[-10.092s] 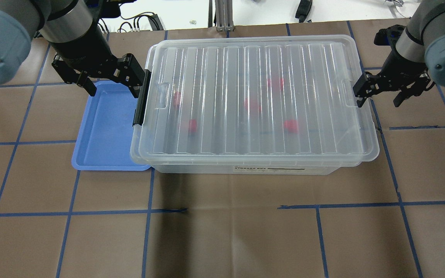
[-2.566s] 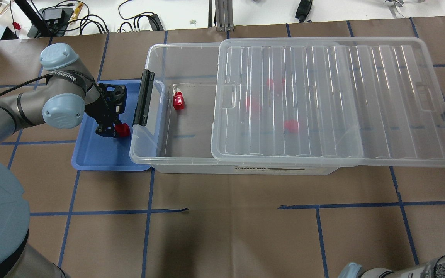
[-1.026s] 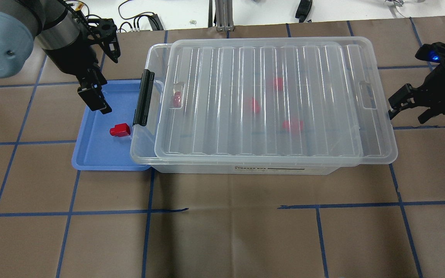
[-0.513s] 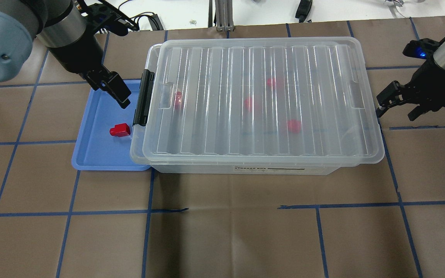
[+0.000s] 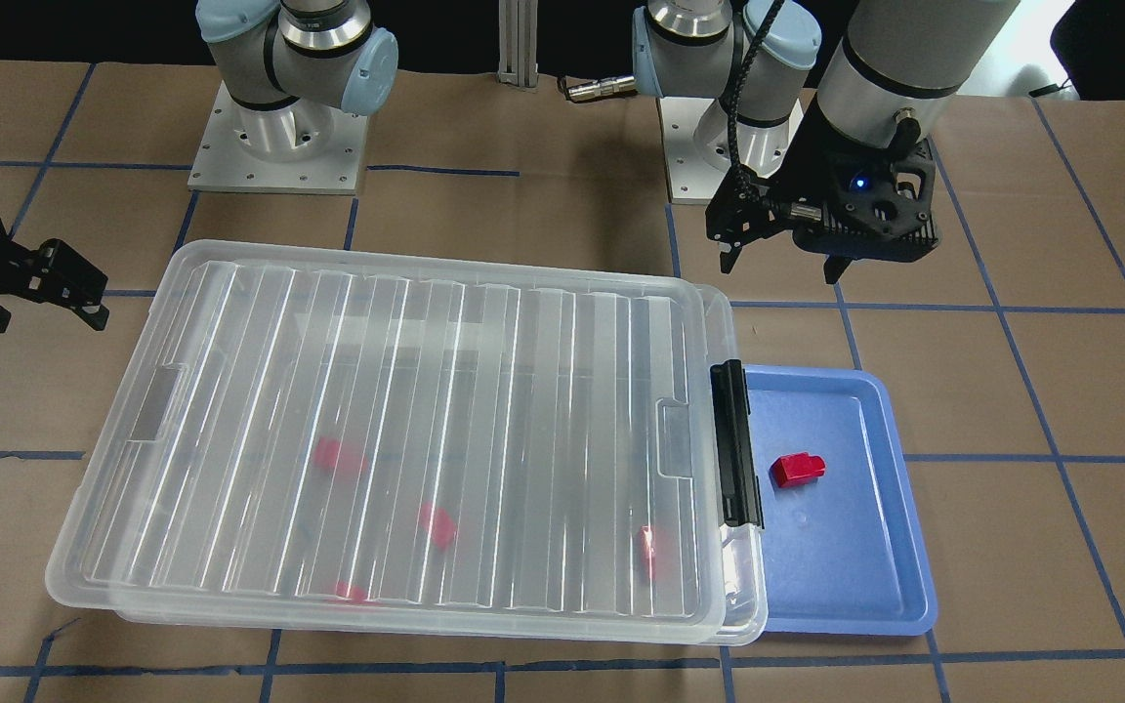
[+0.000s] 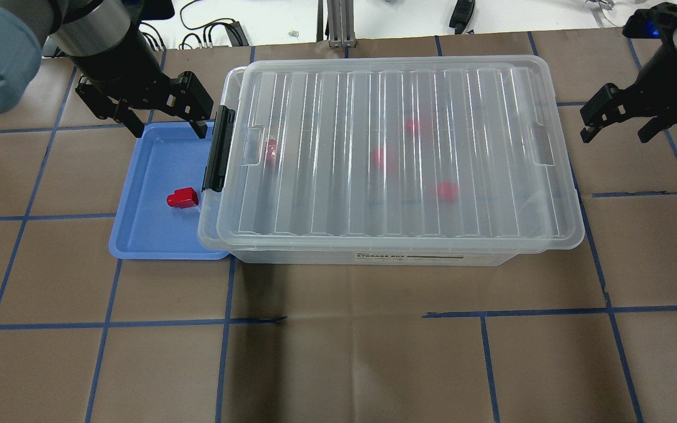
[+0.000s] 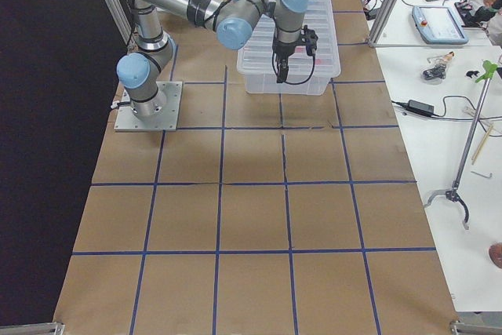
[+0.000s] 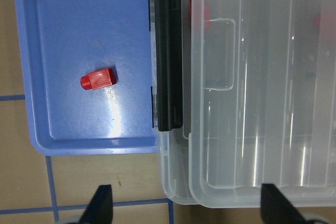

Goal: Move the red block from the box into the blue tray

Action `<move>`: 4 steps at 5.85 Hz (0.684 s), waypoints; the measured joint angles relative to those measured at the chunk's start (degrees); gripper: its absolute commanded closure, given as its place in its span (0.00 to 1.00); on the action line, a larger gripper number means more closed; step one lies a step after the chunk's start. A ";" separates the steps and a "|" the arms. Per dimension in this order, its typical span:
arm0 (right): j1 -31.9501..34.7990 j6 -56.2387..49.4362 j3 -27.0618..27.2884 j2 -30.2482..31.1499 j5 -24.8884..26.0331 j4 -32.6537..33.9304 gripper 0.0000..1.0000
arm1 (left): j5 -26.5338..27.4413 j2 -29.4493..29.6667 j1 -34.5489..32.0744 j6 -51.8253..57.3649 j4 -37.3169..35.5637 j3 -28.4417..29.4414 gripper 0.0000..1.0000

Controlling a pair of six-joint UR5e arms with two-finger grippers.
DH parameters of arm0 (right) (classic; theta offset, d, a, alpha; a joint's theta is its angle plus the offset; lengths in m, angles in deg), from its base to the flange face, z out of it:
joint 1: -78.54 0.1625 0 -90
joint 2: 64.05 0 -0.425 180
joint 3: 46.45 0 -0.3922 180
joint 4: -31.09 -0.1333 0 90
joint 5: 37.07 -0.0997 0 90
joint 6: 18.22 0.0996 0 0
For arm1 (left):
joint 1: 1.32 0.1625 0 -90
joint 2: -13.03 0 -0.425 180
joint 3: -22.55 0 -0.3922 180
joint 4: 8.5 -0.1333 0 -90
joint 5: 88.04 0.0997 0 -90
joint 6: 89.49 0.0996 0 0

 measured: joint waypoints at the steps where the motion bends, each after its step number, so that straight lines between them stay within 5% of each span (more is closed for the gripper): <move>1: 4.41 5.94 -4.29 -0.17 1.68 -2.91 0.00 | -0.12 -0.26 -0.70 -3.41 0.04 0.47 0.02; 4: 14.54 16.98 -10.65 -0.97 3.32 -8.33 0.00 | 0.31 -0.91 -0.91 -4.75 -0.37 0.20 0.02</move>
